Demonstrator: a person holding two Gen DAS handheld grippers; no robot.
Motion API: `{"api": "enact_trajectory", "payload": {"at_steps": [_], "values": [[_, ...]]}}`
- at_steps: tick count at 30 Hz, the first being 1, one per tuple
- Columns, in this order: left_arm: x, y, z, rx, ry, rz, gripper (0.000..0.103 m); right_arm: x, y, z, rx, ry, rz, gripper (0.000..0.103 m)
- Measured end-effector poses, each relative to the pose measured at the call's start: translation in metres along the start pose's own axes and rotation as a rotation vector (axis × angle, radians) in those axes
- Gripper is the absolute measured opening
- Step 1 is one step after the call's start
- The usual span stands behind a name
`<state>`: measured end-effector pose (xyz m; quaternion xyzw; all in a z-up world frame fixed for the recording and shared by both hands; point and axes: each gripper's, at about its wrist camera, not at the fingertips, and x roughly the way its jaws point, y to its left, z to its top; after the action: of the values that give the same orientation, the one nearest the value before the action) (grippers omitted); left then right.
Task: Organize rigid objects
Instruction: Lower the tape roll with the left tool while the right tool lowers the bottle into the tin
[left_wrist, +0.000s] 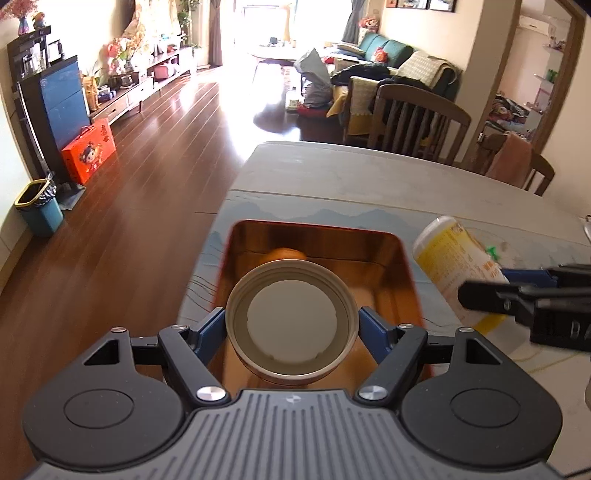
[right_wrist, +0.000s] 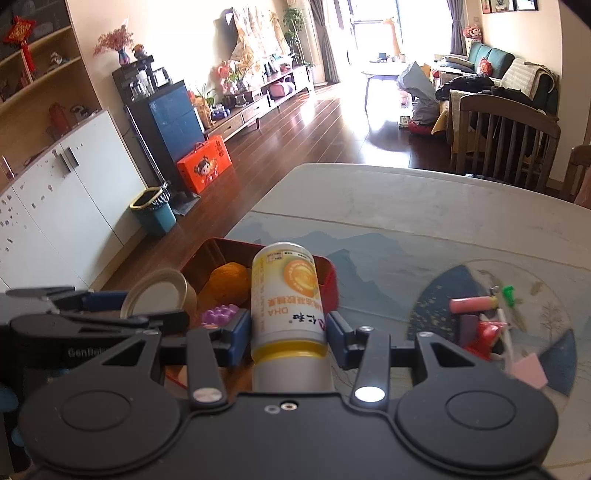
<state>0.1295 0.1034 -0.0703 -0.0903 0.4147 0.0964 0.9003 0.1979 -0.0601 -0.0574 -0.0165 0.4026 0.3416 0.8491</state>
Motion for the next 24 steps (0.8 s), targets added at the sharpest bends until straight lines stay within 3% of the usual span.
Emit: {"api": "enact_trajectory", "payload": {"at_steps": [17, 20, 21, 24], "values": [[0.049, 0.034, 0.032, 0.019, 0.011, -0.024, 0.077, 0.073, 0.052, -0.002, -0.201, 0.067, -0.122, 0.043], [0.056, 0.034, 0.033, 0.028, 0.019, -0.036, 0.077, 0.082, 0.062, -0.003, -0.252, 0.071, -0.139, 0.034], [0.057, 0.034, 0.034, 0.030, 0.020, -0.039, 0.077, 0.084, 0.066, -0.002, -0.278, 0.070, -0.139, 0.022], [0.061, 0.032, 0.035, 0.041, 0.022, -0.057, 0.077, 0.089, 0.074, -0.003, -0.324, 0.078, -0.148, 0.023]]}}
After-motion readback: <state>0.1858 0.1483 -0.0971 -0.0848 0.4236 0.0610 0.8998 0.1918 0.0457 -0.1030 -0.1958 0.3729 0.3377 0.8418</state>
